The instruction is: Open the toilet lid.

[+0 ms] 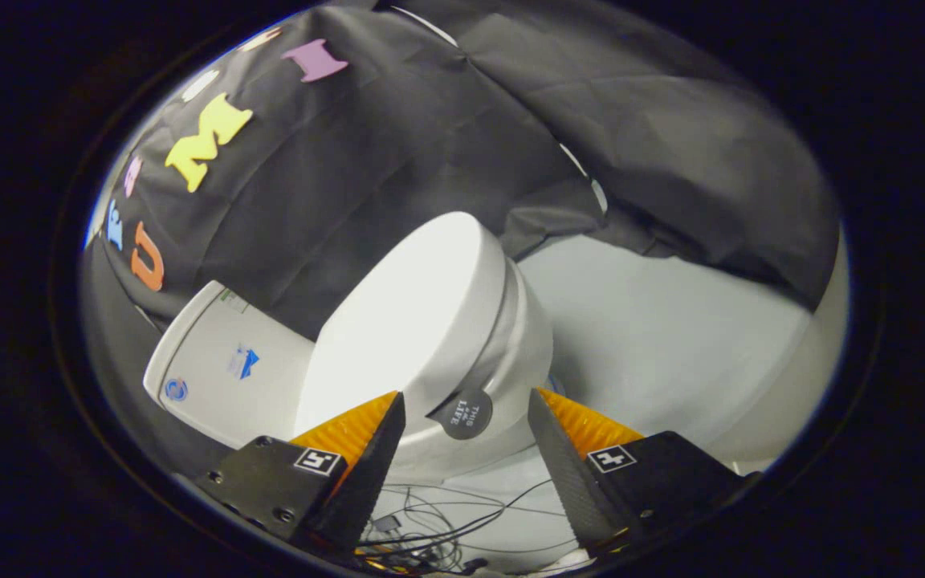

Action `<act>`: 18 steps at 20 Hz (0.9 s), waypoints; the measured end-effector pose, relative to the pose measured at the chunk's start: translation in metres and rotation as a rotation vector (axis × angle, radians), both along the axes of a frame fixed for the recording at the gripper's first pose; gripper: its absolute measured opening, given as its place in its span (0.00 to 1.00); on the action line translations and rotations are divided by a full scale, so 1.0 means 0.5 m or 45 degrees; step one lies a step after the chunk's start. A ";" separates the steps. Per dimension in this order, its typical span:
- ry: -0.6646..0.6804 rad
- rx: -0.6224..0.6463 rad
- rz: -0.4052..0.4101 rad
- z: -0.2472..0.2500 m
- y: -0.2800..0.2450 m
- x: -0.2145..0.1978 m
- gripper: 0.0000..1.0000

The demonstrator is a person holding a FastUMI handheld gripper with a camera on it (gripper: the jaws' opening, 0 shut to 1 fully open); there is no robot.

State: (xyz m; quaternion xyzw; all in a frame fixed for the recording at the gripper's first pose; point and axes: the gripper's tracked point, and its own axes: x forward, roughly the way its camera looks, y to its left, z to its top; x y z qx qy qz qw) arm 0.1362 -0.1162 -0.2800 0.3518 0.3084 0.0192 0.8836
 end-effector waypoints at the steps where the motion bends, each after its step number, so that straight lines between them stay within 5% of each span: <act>1: 0.023 0.045 -0.003 -0.012 0.003 0.001 0.96; 6: 0.102 0.264 -0.011 -0.050 0.013 0.015 0.94; 13: 0.153 0.572 -0.022 -0.063 0.038 0.038 0.58; 18: 0.106 0.534 0.016 -0.059 0.035 0.054 0.24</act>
